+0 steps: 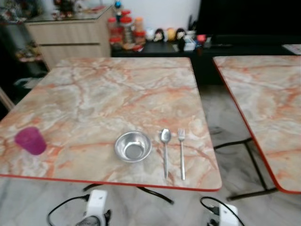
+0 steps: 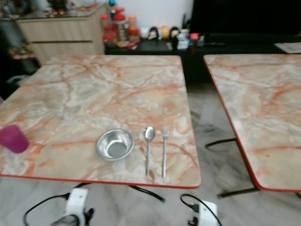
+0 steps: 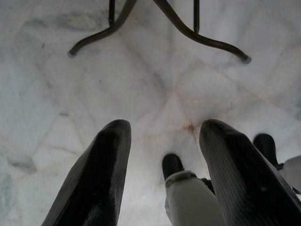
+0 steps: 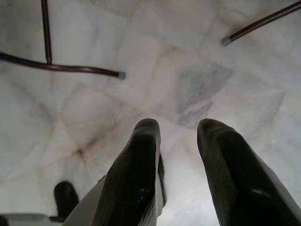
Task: Setting the table
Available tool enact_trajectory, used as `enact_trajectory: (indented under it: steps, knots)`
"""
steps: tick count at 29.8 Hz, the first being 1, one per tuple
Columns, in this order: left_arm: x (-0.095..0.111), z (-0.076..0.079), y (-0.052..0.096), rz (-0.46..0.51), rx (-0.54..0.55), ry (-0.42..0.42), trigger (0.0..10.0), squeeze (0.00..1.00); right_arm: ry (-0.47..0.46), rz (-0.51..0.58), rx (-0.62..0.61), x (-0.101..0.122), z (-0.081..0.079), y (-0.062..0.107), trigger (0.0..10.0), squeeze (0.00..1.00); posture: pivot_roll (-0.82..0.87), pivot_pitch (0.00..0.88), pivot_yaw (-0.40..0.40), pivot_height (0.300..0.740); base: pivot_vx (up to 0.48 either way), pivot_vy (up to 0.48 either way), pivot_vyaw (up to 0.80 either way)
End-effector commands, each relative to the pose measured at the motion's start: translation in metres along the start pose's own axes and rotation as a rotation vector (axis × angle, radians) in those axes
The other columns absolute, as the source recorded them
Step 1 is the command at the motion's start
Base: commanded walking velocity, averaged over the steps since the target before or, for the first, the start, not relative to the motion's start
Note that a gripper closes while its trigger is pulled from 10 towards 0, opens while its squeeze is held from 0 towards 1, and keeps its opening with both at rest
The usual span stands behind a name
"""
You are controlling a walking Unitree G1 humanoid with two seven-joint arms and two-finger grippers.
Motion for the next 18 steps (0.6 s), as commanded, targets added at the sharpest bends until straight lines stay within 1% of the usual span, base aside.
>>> enact_trajectory:
  steps: [1,4,8,12,13,14,16,17,18]
  knots:
    - [-0.02,-0.009,0.004,-0.049,0.02,-0.007,10.0,0.0,-0.009,-0.01,0.008,-0.004,-0.006,0.0,10.0,0.0,-0.01,0.0,0.014,0.725,0.0,0.0,0.0]
    - [-0.027,-0.011,0.006,-0.057,0.029,-0.006,10.0,0.0,-0.007,-0.013,0.009,-0.005,-0.006,0.0,10.0,0.0,-0.01,0.0,0.014,0.725,0.0,0.0,0.0]
    - [-0.029,-0.021,0.009,-0.039,0.072,0.026,10.0,0.0,-0.009,-0.015,0.01,-0.006,-0.007,0.0,10.0,0.0,0.0,0.0,0.017,0.725,0.0,0.0,0.0]
    - [-0.034,-0.04,0.014,-0.016,0.154,0.071,10.0,0.0,-0.008,-0.016,0.01,-0.007,-0.007,0.001,10.0,0.0,0.0,0.0,0.019,0.725,0.0,0.0,0.0]
    - [-0.034,-0.048,0.016,-0.001,0.185,0.078,10.0,0.0,-0.007,-0.017,0.011,-0.007,-0.007,0.001,10.0,0.0,0.01,0.0,0.019,0.725,0.0,0.0,0.0]
    - [-0.034,-0.048,0.016,-0.001,0.185,0.078,10.0,0.0,-0.007,-0.017,0.011,-0.007,-0.007,0.001,10.0,0.0,0.01,0.0,0.019,0.725,0.0,0.0,0.0]
    - [-0.031,-0.064,0.021,0.055,0.266,0.103,10.0,0.0,-0.004,-0.019,0.012,-0.008,-0.007,0.001,10.0,0.0,0.02,0.0,0.018,0.725,0.0,0.0,0.0]
    - [-0.025,-0.076,0.027,0.111,0.335,0.077,10.0,0.0,0.004,-0.023,0.014,-0.009,-0.007,0.001,10.0,0.0,0.03,0.0,0.013,0.725,0.0,0.0,0.0]
    - [-0.025,-0.076,0.027,0.111,0.335,0.077,10.0,0.0,0.004,-0.023,0.014,-0.009,-0.007,0.001,10.0,0.0,0.03,0.0,0.013,0.725,0.0,0.0,0.0]
Point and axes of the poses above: a point about 5 cm out from each wrist's last joint towards the gripper, its own y axis pointing back from the gripper into the wrist, its own x axis along the axis of the wrist's last joint, z = x × y, the point moved 5 cm from there along -y, pointing out of the wrist towards the gripper, and after that the axes turned 12 degrees about -y, right-handed, at the moved point
